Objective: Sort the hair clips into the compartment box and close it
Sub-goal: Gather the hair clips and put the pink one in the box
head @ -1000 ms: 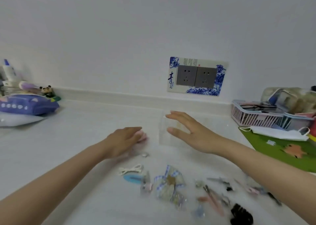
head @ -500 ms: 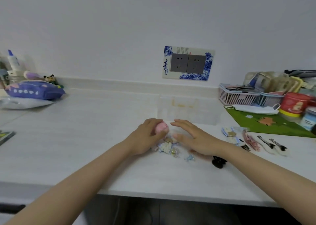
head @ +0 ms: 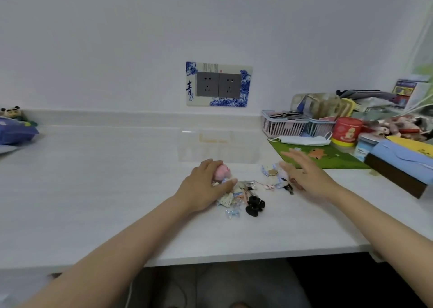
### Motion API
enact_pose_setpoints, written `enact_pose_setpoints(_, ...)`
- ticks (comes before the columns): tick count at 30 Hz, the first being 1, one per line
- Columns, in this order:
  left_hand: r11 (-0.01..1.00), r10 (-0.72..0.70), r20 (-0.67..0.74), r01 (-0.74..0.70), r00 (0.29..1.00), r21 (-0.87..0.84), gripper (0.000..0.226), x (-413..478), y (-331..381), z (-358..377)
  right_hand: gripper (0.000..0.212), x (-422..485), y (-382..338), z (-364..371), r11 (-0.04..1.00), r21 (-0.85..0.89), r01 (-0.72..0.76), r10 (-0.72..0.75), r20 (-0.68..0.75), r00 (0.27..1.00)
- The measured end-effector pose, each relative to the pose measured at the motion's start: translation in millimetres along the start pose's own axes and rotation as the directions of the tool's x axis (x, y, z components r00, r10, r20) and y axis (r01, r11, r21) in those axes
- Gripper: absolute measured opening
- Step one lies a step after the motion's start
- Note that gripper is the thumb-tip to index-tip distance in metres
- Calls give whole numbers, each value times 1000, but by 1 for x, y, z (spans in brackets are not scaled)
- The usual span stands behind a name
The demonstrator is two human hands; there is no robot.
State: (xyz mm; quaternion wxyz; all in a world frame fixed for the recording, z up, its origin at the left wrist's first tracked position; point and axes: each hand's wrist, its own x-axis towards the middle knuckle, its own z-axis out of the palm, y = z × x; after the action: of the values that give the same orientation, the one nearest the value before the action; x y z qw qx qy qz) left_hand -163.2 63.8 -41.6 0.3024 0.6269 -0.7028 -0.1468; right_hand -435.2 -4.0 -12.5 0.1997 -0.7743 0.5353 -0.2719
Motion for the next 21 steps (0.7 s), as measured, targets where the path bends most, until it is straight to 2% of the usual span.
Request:
enact_pose_setpoints(3, 1000, -3, -2, 3, 1000, 12, 83, 6, 6, 6, 88, 2, 26, -8, 994, -36, -100, 97, -64, 993)
enact_pose_setpoints(7, 999, 1, -13, 0, 1000, 33, 72, 13, 12, 12, 83, 8, 42, -11, 983, -94, -156, 153, -43, 987)
enact_pose_setpoints(10, 999, -2, 5, 2, 1000, 35, 72, 17, 14, 14, 68, 11, 34, -4, 985, -130, -113, 122, 61, 991)
enact_pose_setpoints(14, 999, -1, 31, 0, 1000, 36, 79, 21, 14, 14, 60, 11, 10, 13, 993, -112, -22, 39, 160, 986)
enact_pose_setpoints(17, 999, 9, 64, -11, 998, 41, 83, 20, 15, 11, 51, 7, -12, 30, 985, -171, 36, -7, 169, 986)
enact_pose_setpoints(21, 999, 12, 106, -17, 994, 46, 84, 13, 16, 4, 51, 1, -39, 56, 974, -185, 130, -101, 159, 982)
